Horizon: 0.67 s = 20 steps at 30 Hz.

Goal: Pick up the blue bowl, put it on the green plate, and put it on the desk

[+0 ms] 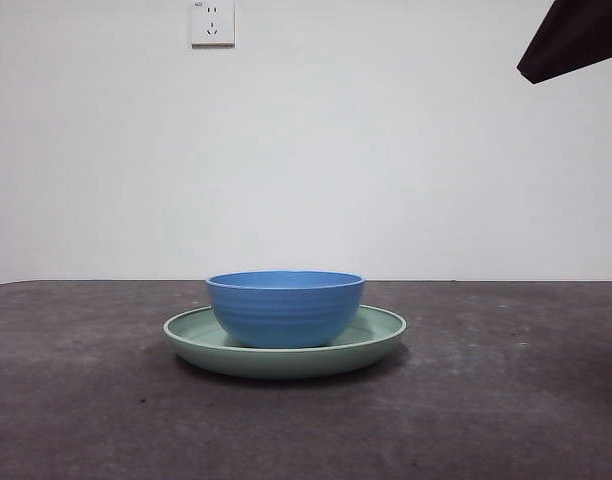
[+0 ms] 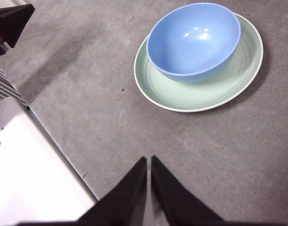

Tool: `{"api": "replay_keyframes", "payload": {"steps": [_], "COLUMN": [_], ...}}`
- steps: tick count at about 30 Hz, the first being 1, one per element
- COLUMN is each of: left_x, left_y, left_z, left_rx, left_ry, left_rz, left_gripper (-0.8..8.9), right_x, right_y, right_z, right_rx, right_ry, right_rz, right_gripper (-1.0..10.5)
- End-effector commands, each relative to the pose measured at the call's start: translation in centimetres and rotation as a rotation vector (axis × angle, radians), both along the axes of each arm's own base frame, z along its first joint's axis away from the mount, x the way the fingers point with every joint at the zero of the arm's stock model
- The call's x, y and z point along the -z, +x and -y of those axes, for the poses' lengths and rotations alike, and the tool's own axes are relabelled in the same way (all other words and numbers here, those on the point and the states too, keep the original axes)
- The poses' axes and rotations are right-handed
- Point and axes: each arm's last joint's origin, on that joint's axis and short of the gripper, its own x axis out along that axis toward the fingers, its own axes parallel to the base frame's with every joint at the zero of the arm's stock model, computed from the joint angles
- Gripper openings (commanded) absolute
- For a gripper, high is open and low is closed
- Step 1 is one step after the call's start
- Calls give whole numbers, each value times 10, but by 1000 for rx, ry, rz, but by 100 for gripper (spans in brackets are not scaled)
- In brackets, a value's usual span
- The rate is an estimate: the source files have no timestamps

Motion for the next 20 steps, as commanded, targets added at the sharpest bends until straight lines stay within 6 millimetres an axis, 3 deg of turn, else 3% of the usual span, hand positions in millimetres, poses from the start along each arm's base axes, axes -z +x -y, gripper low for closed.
{"api": "replay_keyframes", "payload": {"steps": [1,14,20], "left_x": [8,8,8], "left_y": [1,1,1], "left_z": [0,0,0], "left_rx": [-4,-4,-4], "left_ry": [-2,-3,-3], "left_rz": [-26,-26,-26], "left_gripper": [9,9,9], "right_x": [-2,-2,-13], "right_y": [0,0,-4], "right_z": [-2,-1,18], "right_rx": [-7,-8,56], "right_ry": [6,7,-35], "right_rz": [7,9,228], "right_gripper": [8,8,8]}}
